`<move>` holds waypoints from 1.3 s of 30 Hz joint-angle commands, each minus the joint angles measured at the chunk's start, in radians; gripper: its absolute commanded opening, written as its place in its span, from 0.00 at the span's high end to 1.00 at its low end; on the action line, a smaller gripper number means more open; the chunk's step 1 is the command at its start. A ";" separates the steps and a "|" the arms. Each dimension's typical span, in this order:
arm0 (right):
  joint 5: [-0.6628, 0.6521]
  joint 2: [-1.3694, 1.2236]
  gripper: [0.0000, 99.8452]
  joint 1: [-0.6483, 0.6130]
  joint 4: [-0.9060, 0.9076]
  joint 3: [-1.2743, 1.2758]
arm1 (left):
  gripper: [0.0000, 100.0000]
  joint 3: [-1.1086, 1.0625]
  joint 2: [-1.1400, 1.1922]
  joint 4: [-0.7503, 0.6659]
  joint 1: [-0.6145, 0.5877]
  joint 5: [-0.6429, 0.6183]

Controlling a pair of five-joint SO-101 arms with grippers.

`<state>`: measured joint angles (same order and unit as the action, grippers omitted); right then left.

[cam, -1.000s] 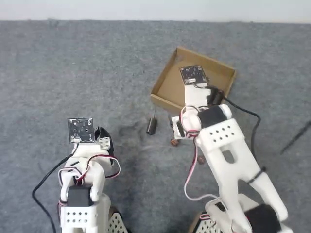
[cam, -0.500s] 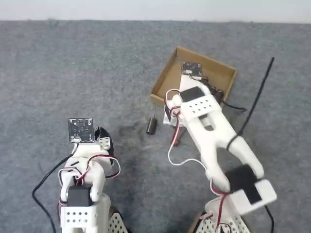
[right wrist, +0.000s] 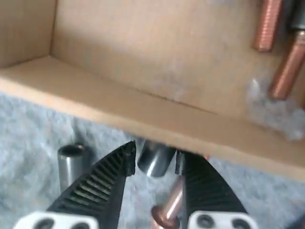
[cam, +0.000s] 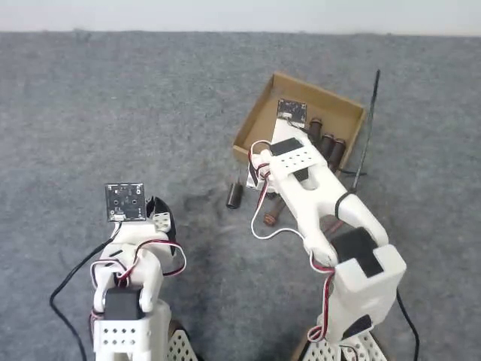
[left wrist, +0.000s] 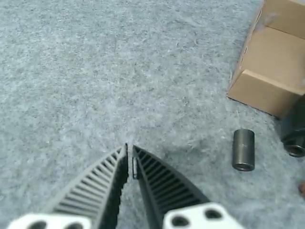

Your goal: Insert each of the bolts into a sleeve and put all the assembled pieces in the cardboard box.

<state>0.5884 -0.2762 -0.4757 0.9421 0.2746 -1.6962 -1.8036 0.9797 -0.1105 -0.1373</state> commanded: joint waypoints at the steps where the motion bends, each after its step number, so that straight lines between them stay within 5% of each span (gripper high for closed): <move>1: 0.044 -0.016 0.88 0.033 -0.056 -0.060 | 0.99 0.010 -0.011 -0.005 0.000 0.015; 8: 0.037 -0.070 0.88 0.070 -0.111 -0.060 | 0.99 0.010 -0.011 -0.005 0.002 0.015; 12: -0.021 -0.071 1.00 0.064 -0.108 -0.060 | 0.99 0.010 -0.011 -0.005 0.002 0.015; 15: -0.025 -0.067 0.99 0.064 -0.097 -0.058 | 0.99 0.010 -0.011 -0.005 0.002 0.015; 24: -0.031 0.114 0.99 0.064 0.180 -0.107 | 0.99 0.010 -0.011 -0.006 0.002 0.015; 32: -0.321 0.349 0.99 0.090 0.510 -0.092 | 0.99 0.010 -0.011 -0.006 0.000 0.015; 39: -0.390 0.479 0.99 0.228 0.532 0.092 | 0.99 0.010 -0.011 -0.006 0.000 0.015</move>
<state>0.2401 0.0905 -0.3161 1.4607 0.3314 -1.6962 -1.8036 0.9797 -0.1105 -0.1373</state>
